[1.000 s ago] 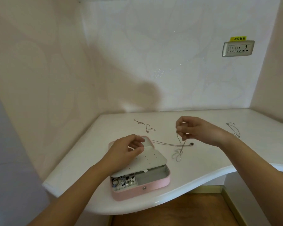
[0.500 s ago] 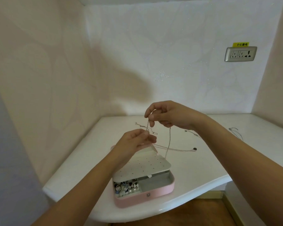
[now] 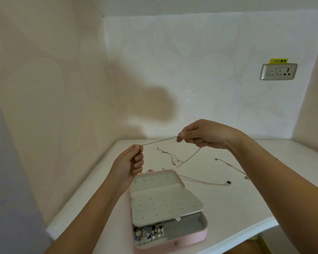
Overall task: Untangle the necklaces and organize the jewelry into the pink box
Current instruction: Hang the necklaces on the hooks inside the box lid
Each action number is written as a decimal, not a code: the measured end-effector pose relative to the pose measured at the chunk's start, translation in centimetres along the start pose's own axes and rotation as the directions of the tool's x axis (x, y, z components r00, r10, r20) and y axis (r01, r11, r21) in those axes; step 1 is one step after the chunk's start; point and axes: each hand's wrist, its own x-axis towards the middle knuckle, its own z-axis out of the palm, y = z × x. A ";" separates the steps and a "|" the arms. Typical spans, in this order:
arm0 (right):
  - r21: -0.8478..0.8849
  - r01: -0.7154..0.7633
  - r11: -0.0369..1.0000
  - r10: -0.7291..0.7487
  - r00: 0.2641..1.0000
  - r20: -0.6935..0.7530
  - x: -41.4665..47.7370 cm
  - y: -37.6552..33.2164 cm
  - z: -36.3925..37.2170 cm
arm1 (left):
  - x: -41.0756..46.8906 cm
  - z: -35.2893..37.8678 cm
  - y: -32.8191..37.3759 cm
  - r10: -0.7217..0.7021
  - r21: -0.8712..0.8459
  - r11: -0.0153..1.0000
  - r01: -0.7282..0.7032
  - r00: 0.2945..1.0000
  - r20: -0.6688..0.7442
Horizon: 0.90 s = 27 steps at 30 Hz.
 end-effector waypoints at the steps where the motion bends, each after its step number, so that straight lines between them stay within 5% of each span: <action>1: 0.030 0.005 1.000 -0.005 1.000 0.000 0.4 0.0 0.1 | 0.1 -0.3 0.0 0.008 0.024 1.000 -0.008 1.000 -0.001; 6: 0.067 0.120 0.991 -0.117 0.992 -0.045 2.8 -0.8 1.3 | 0.4 -2.3 0.0 0.033 0.156 0.987 -0.030 0.999 -0.011; 9: 0.024 0.175 0.984 -0.173 0.982 -0.070 4.6 -1.6 2.5 | 0.5 -3.9 -0.7 0.048 0.390 0.921 -0.009 0.995 -0.091; 14: -0.028 0.211 0.977 -0.212 0.975 -0.058 7.1 -2.4 3.5 | -0.1 -5.9 -3.0 0.081 0.853 0.513 0.094 0.984 -0.157; 19: -0.095 0.214 0.972 -0.219 0.974 -0.049 8.5 -2.5 3.8 | -1.2 -6.2 -4.6 -0.035 0.962 0.267 0.062 0.998 -0.055; 27: -0.203 0.218 0.955 -0.230 0.972 -0.039 9.1 -3.0 4.5 | -0.9 -5.7 -4.9 -0.021 0.972 0.229 0.047 0.999 -0.044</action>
